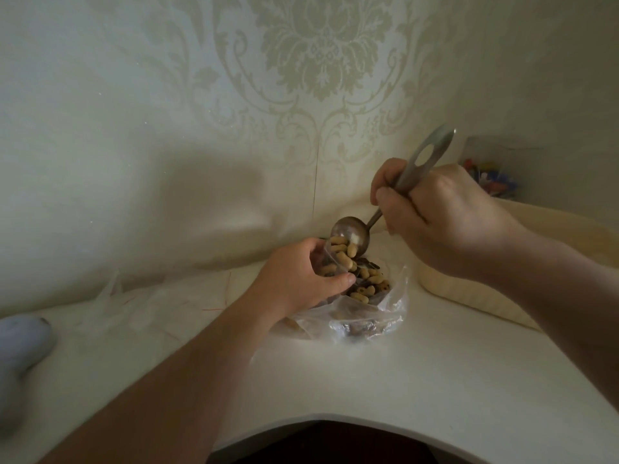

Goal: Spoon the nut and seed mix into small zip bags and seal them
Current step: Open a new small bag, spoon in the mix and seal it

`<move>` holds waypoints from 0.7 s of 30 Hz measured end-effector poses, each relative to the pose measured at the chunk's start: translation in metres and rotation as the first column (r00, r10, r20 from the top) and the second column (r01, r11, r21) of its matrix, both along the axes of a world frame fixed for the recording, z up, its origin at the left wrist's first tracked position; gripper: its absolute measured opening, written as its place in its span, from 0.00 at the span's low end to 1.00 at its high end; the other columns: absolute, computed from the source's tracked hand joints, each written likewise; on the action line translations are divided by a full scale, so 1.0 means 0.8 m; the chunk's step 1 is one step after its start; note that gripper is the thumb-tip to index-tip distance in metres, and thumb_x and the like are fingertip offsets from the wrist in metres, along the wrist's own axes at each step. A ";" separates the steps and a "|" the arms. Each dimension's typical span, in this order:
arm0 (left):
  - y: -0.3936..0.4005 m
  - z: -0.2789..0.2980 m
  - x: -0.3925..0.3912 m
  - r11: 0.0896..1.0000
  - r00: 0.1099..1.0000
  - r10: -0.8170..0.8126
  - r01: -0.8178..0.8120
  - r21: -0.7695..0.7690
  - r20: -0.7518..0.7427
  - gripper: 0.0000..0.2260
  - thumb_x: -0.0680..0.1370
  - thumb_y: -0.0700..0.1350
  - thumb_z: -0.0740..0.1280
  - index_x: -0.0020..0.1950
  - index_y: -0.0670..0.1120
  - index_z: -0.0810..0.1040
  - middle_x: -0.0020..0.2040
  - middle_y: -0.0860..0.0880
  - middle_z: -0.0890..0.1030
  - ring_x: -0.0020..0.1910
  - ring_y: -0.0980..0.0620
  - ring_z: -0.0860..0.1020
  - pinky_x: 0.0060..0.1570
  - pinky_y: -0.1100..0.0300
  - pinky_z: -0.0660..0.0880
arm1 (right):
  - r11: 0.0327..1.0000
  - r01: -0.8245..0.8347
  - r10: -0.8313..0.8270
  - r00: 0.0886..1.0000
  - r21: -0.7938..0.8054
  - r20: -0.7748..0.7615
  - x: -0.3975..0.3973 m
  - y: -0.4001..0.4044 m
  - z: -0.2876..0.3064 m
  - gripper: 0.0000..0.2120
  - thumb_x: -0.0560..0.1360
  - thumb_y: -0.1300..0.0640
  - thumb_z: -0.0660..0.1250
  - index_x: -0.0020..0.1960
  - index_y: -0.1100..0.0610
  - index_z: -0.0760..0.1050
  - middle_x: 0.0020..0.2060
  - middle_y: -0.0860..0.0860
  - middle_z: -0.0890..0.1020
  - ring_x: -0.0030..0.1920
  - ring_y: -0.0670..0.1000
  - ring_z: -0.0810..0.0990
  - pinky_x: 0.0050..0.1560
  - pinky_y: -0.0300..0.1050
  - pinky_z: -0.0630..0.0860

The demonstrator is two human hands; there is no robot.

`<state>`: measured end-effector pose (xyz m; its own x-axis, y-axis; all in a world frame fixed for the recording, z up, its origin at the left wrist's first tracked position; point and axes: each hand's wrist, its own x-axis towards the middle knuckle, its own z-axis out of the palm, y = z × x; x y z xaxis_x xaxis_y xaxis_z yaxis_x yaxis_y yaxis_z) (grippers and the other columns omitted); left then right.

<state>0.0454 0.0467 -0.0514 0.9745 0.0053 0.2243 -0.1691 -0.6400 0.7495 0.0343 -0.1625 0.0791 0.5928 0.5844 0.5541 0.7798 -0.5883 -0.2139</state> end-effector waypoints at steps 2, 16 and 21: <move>0.000 0.000 0.000 0.999 0.999 0.038 -0.037 -0.006 0.005 0.20 0.70 0.64 0.78 0.57 0.59 0.81 0.48 0.62 0.85 0.47 0.65 0.82 0.48 0.62 0.80 | 1.000 0.001 -0.001 1.000 0.004 -0.017 -0.001 -0.001 -0.001 0.10 0.84 0.58 0.58 0.46 0.54 0.75 0.31 0.49 0.79 0.32 0.49 0.78 0.35 0.48 0.72; -0.004 0.004 -0.003 0.997 0.997 0.072 -0.072 -0.005 0.017 0.22 0.70 0.63 0.78 0.59 0.57 0.80 0.46 0.61 0.83 0.45 0.64 0.80 0.40 0.65 0.72 | 0.994 -0.043 0.035 0.996 0.101 0.079 -0.005 -0.006 -0.014 0.14 0.83 0.55 0.56 0.41 0.42 0.68 0.36 0.51 0.81 0.33 0.48 0.79 0.36 0.51 0.75; -0.004 0.005 -0.004 0.998 0.998 0.062 -0.062 0.013 0.011 0.21 0.71 0.64 0.77 0.59 0.57 0.79 0.47 0.60 0.82 0.46 0.62 0.80 0.42 0.63 0.74 | 0.990 -0.042 0.031 0.996 0.134 0.083 -0.004 -0.009 -0.017 0.12 0.83 0.56 0.57 0.43 0.44 0.69 0.34 0.50 0.80 0.34 0.49 0.79 0.36 0.47 0.74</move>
